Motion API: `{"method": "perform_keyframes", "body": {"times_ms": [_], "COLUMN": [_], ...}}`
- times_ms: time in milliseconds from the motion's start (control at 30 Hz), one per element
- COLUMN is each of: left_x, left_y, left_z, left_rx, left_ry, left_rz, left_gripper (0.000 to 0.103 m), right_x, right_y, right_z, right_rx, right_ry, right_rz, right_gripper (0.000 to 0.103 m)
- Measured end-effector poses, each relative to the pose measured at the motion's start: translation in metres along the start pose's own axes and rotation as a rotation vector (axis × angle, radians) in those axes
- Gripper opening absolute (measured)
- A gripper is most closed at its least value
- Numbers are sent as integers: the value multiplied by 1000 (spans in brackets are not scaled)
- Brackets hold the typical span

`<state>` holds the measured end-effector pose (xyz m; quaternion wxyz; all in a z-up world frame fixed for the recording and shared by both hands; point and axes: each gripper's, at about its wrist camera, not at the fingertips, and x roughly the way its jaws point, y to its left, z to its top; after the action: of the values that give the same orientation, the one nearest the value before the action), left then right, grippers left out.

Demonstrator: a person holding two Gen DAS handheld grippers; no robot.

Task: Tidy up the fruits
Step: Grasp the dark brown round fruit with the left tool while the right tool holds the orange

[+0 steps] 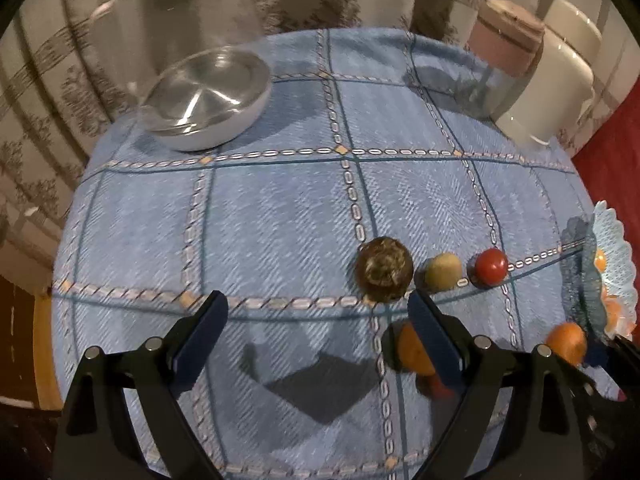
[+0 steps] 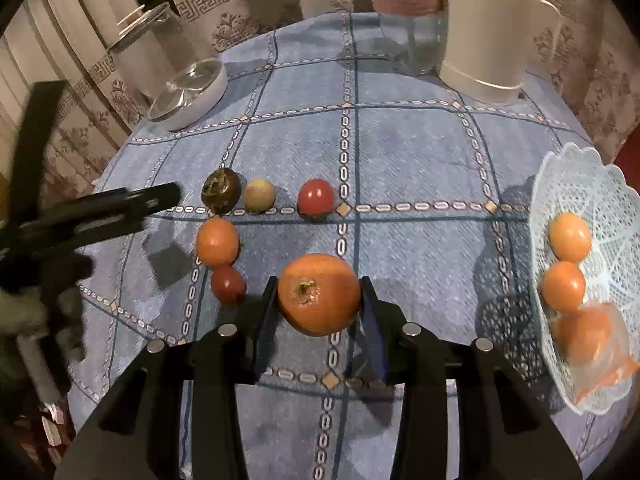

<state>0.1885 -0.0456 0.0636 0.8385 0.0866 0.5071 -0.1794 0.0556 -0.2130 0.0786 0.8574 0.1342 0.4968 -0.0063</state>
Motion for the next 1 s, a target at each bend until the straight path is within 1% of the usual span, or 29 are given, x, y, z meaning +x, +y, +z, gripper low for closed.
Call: {"method": "perform_keyframes", "body": {"times_ms": [133,233,367,600,733,800,833,867,900,1000], "left_x": [15,20,27,41,45,44,43,42,41,36], "left_y": [-7,-11,-17,-27,-32,-34,-34,-34,-34,-30], "left_z": [9,13,15,13,13,13,13,13,14,13], "left_rx": [32,36,53,83,95,102,104,102,97,74], "left_ry": [5,9,19,40,39,32,28,28,28,23], "left_rz": [5,2,-8,-7,-13,-20,-23,-24,-25,-7], "left_gripper": [91,90,83,78,67,55,51,45,41,41], "right_x": [-7,-10,-11,-16,-21,-23,-23,-24,-25,-28], "right_y": [-3,-5,-6,-6,-7,-8,-8,-9,-9,-11], "right_z": [-4,-7,-10,-14,-18,-21,-23,-24,-25,-28], "right_rx": [20,29,32,37,40,44,46,48,50,52], "right_ry": [-5,-4,0,-4,-6,-4,-4,-3,-2,-3], "right_rz": [-1,-2,-6,-7,-10,-12,-12,-11,-10,-3], "right_gripper": [40,40,40,40,40,40,40,40,40,40]}}
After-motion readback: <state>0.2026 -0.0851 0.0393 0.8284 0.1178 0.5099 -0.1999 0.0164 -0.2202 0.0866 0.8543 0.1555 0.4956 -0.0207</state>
